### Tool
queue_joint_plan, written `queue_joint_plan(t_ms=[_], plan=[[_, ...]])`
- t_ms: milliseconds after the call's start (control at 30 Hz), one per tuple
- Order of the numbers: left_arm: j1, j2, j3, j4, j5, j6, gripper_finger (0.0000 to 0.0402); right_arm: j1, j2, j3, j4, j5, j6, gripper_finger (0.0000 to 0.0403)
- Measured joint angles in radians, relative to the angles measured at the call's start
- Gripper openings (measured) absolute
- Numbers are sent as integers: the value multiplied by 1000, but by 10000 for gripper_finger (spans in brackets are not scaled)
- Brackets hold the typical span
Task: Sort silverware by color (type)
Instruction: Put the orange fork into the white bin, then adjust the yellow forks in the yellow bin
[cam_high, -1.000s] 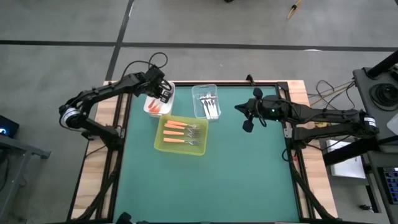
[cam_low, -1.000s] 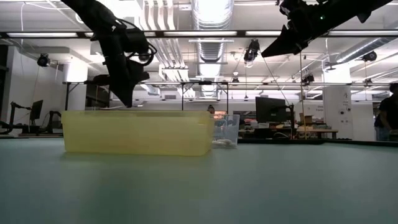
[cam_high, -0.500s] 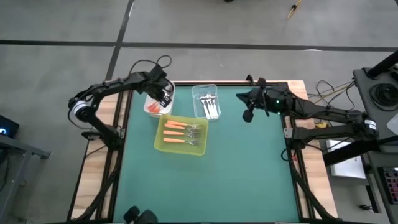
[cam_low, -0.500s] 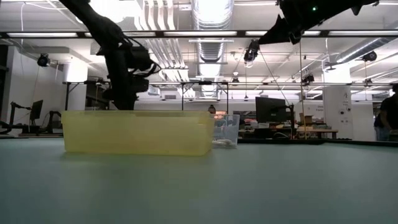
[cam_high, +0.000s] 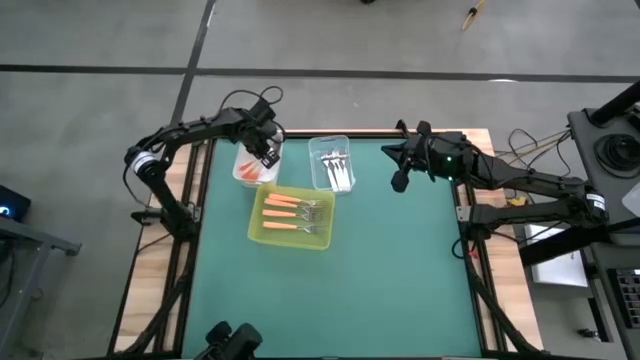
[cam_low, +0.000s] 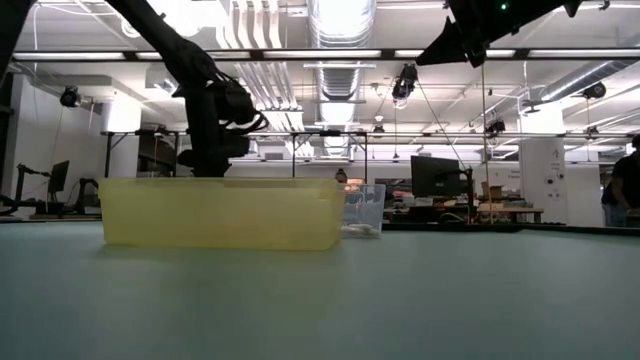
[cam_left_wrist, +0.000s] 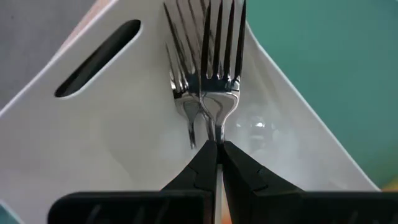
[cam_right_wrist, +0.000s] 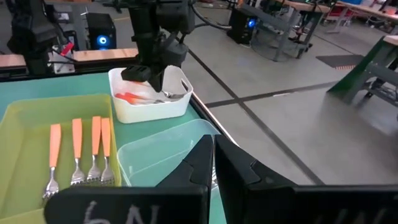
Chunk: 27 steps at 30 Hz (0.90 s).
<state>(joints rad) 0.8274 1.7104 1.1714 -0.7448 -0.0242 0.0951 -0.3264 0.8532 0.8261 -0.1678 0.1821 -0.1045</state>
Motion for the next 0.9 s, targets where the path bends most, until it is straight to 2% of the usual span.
queue_joint_plan(t_ms=[300,900], plan=[[20,6,-18,-6,-1,-40,1,0,0,0,-15,1,7,9],[15,-12,-23,3,-2,-74,34,0,0,-3,-57,1,30,9]])
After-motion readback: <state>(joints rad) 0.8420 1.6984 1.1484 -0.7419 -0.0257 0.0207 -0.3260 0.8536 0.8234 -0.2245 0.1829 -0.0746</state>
